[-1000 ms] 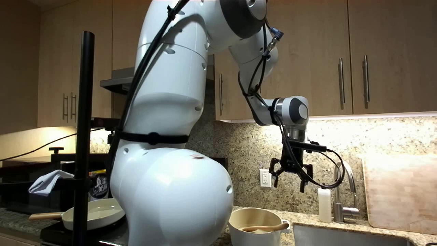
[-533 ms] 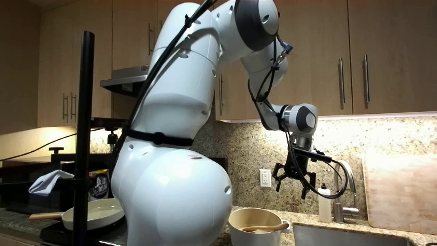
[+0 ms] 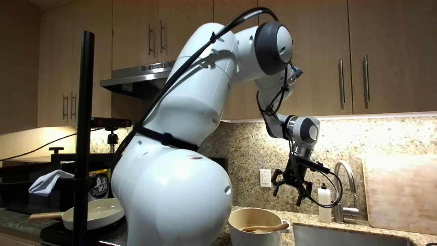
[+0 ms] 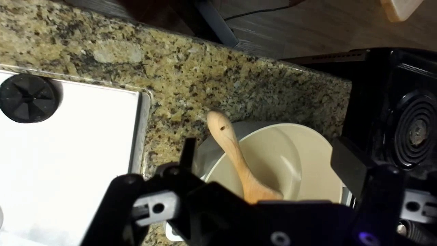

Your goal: Pick up the cooking stick and stir in the pot

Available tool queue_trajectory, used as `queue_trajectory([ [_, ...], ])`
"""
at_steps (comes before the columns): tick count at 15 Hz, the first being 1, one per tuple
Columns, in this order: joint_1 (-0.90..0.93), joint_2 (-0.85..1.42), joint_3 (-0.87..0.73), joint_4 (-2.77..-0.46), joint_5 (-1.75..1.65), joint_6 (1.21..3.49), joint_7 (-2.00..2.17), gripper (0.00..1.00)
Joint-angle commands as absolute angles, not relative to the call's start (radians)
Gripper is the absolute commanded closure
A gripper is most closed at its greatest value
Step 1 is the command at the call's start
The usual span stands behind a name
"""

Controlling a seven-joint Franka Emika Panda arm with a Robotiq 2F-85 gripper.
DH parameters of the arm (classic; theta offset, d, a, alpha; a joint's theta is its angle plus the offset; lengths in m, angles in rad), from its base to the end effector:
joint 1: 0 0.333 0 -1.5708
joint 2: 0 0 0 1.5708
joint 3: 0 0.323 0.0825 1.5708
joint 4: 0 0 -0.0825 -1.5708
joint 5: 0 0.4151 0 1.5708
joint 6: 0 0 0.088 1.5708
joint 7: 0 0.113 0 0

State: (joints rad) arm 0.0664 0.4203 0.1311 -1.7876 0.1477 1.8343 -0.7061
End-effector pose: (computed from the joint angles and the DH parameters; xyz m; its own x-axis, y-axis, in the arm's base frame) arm 0.6175 0.1321 0.2798 0.6361 0.7532 -0.1673 0.6687 -0.6463 -0.3676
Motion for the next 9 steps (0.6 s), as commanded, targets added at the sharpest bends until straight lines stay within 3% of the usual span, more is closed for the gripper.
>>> queue_trajectory([
  [1,0.049,0.505,0.144,-1.675,0.177,1.780,-0.638,0.00],
  [9,0.010,0.569,0.152,-1.665,0.395,1.908,-0.393,0.00],
])
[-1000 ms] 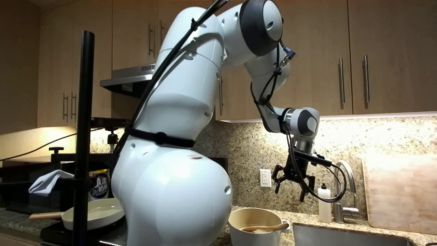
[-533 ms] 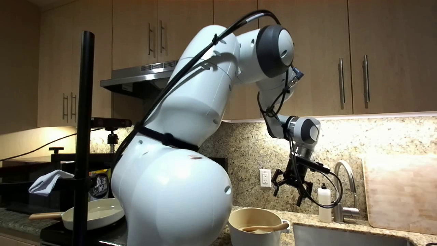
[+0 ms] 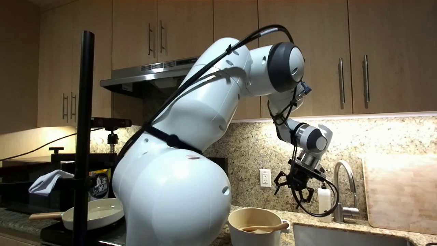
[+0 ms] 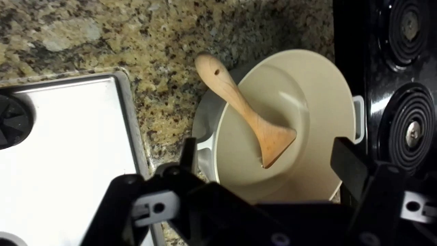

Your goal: Pick up the cooking stick and stir in the pot

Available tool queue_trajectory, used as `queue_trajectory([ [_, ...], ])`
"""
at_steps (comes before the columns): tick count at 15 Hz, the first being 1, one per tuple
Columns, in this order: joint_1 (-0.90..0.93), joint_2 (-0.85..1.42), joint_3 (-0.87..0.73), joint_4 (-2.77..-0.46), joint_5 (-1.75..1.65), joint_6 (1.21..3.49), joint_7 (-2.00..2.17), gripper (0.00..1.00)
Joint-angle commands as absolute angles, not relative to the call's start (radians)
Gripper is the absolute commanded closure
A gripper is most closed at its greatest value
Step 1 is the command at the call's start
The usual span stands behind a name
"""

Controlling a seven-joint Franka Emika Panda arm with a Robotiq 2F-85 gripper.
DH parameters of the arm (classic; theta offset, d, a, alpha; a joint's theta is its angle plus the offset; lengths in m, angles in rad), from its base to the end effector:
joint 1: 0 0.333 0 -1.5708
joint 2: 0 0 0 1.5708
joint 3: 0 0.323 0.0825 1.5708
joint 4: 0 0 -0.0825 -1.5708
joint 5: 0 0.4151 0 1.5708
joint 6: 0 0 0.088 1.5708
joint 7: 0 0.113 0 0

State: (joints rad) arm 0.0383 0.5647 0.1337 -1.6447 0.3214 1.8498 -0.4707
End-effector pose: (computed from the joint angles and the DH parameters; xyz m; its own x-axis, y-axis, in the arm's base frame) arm 0.6580 0.1333 0.2521 0.8473 0.5000 -0.1793 0.3805 -0.8068 -0.4519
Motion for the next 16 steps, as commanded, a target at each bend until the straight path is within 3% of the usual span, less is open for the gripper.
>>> queue_trajectory([
  [1,0.000,0.560,0.151,-1.691,0.424,1.940,-0.380,0.00],
  [8,-0.076,0.463,0.158,-1.939,0.647,2.208,-0.359,0.00],
  [14,-0.050,0.244,0.165,-2.245,0.815,2.476,-0.397,0.00],
  [15,-0.053,0.373,0.144,-2.096,0.759,2.392,-0.366,0.00],
  [16,-0.046,0.335,0.146,-2.141,0.773,2.420,-0.366,0.00],
])
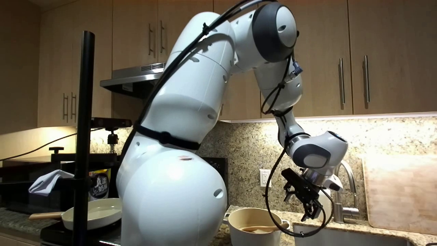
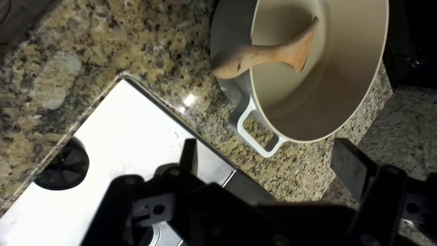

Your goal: Pick up the cooking stick and stir in the pot

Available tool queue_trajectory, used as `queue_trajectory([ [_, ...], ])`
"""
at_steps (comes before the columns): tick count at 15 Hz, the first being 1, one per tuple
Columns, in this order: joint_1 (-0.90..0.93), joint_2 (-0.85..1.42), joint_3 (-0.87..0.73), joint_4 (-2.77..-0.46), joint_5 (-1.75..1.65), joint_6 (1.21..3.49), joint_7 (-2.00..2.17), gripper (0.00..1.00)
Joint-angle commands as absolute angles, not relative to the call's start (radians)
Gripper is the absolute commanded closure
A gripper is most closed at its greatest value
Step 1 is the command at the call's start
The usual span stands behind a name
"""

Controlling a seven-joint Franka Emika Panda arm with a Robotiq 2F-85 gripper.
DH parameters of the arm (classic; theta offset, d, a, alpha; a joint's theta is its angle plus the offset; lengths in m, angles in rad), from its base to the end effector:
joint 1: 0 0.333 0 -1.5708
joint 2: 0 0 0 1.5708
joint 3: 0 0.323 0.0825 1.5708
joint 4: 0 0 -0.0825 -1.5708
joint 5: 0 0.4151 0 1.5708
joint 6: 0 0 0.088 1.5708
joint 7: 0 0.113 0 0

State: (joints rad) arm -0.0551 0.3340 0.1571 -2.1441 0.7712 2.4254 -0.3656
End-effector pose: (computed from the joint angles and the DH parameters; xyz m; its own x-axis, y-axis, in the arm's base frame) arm 0.5850 0.0661 0.2214 0.9895 -0.1419 -0.0268 -0.1355 -0.8489 -0.5109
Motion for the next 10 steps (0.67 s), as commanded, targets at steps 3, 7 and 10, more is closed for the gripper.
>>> queue_trajectory([
  [3,-0.034,0.270,0.147,-2.206,0.786,2.441,-0.367,0.00],
  [7,-0.035,0.275,0.135,-2.194,0.766,2.418,-0.351,0.00],
  [10,-0.040,0.287,0.122,-2.184,0.759,2.418,-0.349,0.00],
])
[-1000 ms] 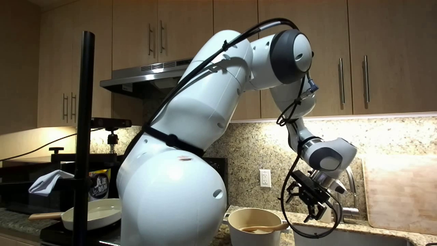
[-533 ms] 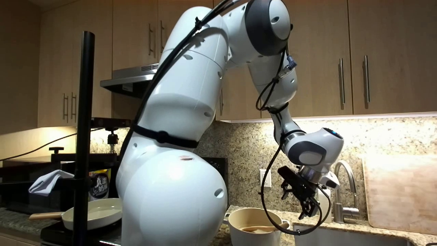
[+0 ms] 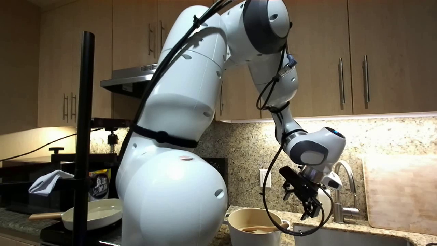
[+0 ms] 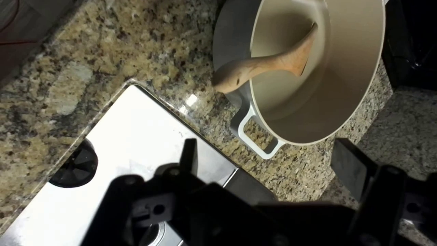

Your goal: Pick up the cooking stick and stir in the pot

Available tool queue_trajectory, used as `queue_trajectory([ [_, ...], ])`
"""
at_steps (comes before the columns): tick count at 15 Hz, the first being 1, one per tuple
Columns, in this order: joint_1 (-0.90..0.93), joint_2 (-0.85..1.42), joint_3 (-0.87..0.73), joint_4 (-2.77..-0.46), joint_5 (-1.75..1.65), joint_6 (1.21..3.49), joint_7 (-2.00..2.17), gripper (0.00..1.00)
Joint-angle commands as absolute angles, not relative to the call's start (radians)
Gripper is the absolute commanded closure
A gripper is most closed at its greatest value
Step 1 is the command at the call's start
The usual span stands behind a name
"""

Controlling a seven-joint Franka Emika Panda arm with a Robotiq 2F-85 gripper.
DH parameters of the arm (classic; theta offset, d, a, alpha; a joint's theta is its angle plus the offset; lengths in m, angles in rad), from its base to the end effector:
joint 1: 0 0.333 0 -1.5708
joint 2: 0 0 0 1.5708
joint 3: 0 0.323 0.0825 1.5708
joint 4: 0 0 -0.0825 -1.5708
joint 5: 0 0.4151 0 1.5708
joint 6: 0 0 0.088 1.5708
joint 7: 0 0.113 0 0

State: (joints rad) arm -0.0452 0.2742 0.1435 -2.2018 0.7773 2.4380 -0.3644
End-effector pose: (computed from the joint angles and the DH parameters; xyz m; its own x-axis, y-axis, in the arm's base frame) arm 0.5701 0.0613 0.2326 0.9879 -0.1542 -0.0144 -0.1407 -0.8546 -0.4998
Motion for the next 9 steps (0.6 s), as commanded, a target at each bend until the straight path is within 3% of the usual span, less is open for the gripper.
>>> queue_trajectory([
  [1,-0.040,0.292,0.117,-2.182,0.756,2.419,-0.349,0.00],
  [9,-0.038,0.382,0.117,-2.120,0.747,2.435,-0.368,0.00],
])
